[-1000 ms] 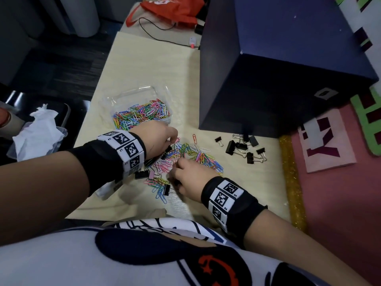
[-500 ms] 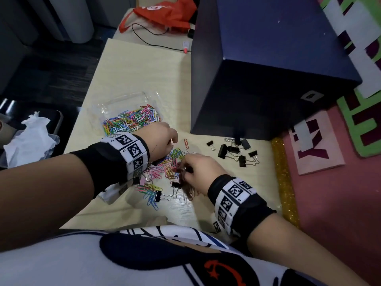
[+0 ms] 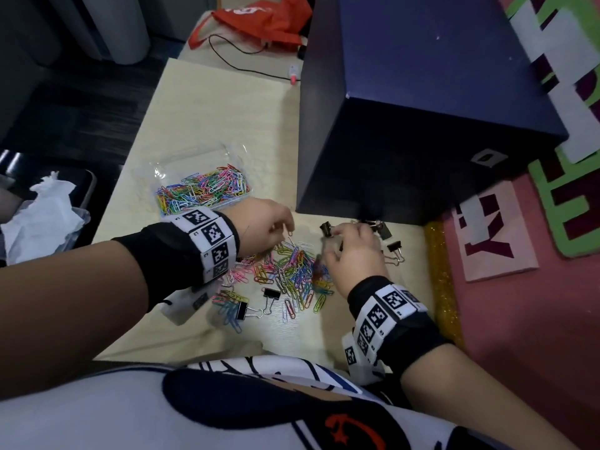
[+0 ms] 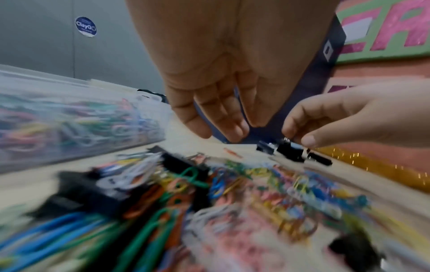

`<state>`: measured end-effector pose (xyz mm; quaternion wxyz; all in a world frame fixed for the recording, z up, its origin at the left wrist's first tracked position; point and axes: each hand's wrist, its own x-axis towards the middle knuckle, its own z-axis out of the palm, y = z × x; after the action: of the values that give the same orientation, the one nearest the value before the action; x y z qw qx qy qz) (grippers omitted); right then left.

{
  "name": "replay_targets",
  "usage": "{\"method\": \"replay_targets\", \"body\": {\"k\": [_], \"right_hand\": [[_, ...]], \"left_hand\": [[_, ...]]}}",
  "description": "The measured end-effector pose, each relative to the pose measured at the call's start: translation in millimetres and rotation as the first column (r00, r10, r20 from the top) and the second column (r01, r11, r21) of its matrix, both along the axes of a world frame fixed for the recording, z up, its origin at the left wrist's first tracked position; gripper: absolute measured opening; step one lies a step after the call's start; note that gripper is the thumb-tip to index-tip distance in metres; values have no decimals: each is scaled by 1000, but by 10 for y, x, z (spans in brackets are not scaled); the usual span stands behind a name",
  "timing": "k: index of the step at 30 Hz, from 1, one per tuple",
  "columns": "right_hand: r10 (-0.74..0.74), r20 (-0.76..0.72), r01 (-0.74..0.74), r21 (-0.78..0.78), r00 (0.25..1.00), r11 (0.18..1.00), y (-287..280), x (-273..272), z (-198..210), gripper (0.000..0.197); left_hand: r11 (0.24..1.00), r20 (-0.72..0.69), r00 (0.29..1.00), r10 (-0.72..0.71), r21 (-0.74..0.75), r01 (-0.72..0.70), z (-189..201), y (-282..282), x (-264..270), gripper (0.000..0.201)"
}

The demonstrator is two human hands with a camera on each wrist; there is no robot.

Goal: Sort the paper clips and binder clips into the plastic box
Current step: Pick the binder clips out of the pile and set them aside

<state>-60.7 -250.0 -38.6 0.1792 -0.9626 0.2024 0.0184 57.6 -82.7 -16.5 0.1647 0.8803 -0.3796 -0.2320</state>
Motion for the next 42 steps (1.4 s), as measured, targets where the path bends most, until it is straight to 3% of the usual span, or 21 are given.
{"method": "replay_targets", "body": {"k": [3,6,9,13,22,29,33,38,42], "right_hand": [[270,-114,-263,68,956,962,141,-15,7,24],[519,-191,-509,102,833,855,325,-19,20,27],[654,-250,-661,68,714,748,454,-30,8,35],[708,-303,-733,41,638,679,539,2,-10,39],[693,-304,-732,-20,654,681,671,16,-42,40],[639,-255,-660,8,725,751,685,-23,-38,32],[586,-207,-574,120,783,810,630,-35,11,16],[256,-30,-248,167,966,954,465,-7,54,12],[-96,120,82,115,988,990,273,79,36,22]], "left_hand": [[973,48,993,-104,211,92,-9,163,-10,24],[929,77,985,-155,352,118,-18,289,10,22],[917,122,985,-125,392,68,-26,384,18,25],[887,167,981,-98,462,10,-46,449,-15,32],[913,255,962,-93,407,-19,-140,495,-88,37],[916,254,960,-121,402,9,-156,484,-67,31],[912,227,966,-126,410,23,-156,460,-83,35],[911,195,970,-146,408,55,-155,460,-68,31],[920,184,970,-160,385,79,-151,479,-57,29]]}}
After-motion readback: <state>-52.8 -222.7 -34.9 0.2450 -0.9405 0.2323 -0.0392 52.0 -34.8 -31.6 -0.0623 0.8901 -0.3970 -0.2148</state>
